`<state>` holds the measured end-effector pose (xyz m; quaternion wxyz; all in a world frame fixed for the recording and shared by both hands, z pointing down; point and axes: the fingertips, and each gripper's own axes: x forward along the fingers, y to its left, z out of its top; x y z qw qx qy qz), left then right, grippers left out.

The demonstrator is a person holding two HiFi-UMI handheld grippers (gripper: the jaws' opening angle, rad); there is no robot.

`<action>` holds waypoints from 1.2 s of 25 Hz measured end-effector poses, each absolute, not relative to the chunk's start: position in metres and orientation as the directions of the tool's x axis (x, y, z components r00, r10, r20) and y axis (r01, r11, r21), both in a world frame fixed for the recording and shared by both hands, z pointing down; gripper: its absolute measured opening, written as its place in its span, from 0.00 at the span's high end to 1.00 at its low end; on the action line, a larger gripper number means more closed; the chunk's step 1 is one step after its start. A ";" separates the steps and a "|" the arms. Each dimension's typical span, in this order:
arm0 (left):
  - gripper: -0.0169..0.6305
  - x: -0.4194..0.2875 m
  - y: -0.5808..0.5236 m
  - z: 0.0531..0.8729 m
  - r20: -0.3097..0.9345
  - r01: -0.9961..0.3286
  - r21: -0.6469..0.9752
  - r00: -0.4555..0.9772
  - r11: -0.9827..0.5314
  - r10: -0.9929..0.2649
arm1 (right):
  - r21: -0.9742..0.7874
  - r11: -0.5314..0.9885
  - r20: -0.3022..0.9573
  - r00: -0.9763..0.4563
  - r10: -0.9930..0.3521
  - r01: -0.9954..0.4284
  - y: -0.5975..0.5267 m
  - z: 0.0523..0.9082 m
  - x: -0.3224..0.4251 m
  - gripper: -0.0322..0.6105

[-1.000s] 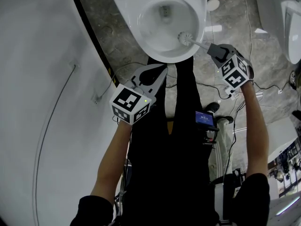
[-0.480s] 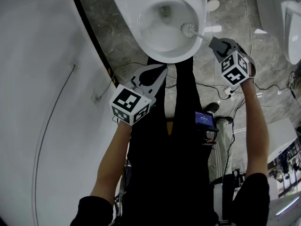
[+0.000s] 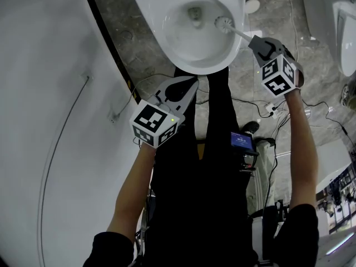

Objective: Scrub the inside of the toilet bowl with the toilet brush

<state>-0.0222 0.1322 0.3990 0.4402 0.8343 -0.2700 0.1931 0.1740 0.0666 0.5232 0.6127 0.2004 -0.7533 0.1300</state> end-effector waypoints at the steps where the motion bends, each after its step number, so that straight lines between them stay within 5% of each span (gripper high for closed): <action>1: 0.96 -0.022 0.132 0.400 0.560 -0.620 0.631 0.780 -0.466 -0.280 | 0.053 0.886 0.975 -0.168 -0.146 -0.460 0.063 0.523 0.173 0.71; 15: 0.96 -0.024 0.135 0.402 0.559 -0.623 0.631 0.779 -0.463 -0.285 | 0.125 0.904 0.965 -0.162 -0.206 -0.409 0.027 0.519 0.155 0.71; 30: 0.96 -0.032 0.134 0.401 0.560 -0.627 0.635 0.776 -0.452 -0.290 | 0.147 0.850 0.937 -0.204 -0.284 -0.506 -0.011 0.518 0.097 0.71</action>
